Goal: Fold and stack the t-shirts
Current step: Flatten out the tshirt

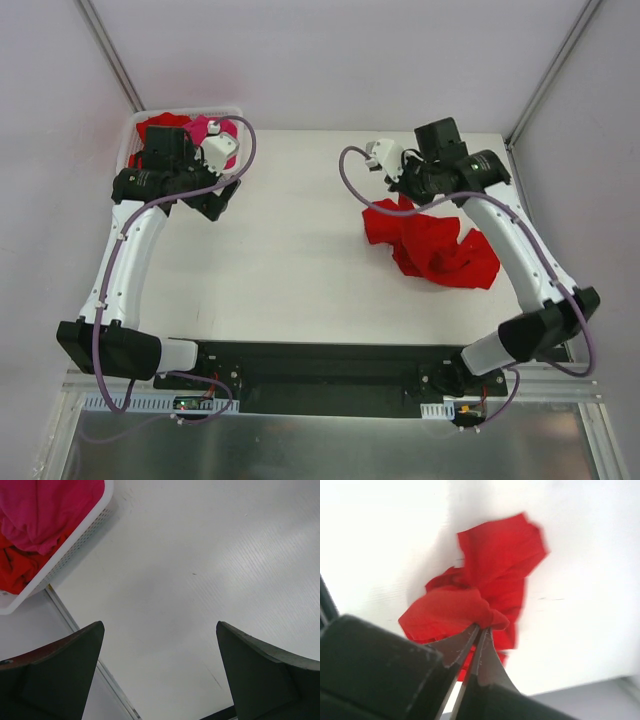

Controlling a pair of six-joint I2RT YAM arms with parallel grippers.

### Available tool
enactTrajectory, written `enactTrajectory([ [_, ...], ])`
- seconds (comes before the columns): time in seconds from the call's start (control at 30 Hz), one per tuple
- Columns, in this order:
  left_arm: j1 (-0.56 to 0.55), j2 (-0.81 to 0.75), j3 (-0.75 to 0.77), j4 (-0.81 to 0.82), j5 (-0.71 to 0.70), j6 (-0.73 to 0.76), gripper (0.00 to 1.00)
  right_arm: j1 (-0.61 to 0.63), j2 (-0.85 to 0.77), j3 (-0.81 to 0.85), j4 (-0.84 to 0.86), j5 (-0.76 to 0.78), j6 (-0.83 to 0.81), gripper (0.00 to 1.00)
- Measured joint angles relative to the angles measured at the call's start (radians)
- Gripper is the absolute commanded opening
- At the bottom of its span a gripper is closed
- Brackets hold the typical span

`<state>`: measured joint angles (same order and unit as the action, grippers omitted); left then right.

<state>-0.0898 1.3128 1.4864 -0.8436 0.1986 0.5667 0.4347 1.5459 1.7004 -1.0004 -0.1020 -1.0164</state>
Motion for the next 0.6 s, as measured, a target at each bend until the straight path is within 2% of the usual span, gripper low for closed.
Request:
enactTrajectory([
  [0.13, 0.0, 0.014, 0.025, 0.0, 0.0, 0.003, 0.96, 0.098, -0.162, -0.006, 0.073, 0.085, -0.108, 0.01],
  [0.37, 0.0, 0.044, 0.074, 0.002, 0.0, 0.006, 0.96, 0.248, -0.468, -0.251, 0.382, 0.276, -0.405, 0.01],
  [0.6, -0.003, 0.077, 0.084, 0.001, 0.01, 0.002, 0.96, 0.311, -0.523, -0.33, 0.645, 0.467, -0.706, 0.01],
])
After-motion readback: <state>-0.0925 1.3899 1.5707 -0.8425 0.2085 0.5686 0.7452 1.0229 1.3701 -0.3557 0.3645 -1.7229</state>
